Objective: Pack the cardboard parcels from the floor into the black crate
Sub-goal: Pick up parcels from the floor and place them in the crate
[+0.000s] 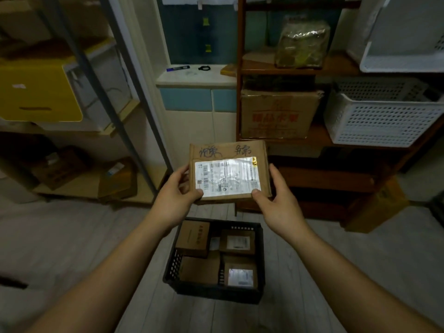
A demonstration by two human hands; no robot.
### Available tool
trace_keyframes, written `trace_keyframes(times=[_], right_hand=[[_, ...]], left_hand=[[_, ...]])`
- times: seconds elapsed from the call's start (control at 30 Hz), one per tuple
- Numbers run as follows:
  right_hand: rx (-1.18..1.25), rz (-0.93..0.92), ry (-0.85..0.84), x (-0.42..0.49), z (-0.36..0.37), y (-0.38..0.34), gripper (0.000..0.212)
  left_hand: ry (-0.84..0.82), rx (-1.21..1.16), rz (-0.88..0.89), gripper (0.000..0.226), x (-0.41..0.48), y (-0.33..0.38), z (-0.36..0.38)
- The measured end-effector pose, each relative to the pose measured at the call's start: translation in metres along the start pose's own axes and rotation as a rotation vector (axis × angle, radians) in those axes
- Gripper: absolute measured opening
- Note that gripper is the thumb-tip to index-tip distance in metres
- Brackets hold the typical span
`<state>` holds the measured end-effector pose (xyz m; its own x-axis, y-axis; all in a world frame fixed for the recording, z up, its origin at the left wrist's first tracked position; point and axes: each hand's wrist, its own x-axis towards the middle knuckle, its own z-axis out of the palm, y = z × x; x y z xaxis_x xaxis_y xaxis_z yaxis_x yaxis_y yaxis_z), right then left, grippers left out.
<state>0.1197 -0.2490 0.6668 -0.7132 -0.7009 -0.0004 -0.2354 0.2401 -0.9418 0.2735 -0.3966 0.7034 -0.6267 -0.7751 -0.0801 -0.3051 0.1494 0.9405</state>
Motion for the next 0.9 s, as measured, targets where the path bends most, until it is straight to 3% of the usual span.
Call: trace_keyframes(times=[0.23, 0.47, 0.67, 0.9], right_hand=[[-0.078, 0.081, -0.056, 0.047, 0.031, 0.041, 0.070], [-0.199, 0.181, -0.028, 0.093, 0.048, 0.110, 0.060], [-0.268, 0.339, -0.127, 0.126, 0.084, 0.219, 0.063], [-0.409, 0.517, -0.268, 0.146, 0.140, 0.367, 0.063]], left_hand=[[-0.071, 0.103, -0.106, 0.072, 0.053, -0.042, 0.008], [-0.261, 0.166, -0.086, 0.058, 0.126, -0.104, 0.045], [-0.431, 0.142, -0.235, 0.046, 0.188, -0.216, 0.090], [-0.499, 0.130, -0.332, 0.040, 0.218, -0.381, 0.151]])
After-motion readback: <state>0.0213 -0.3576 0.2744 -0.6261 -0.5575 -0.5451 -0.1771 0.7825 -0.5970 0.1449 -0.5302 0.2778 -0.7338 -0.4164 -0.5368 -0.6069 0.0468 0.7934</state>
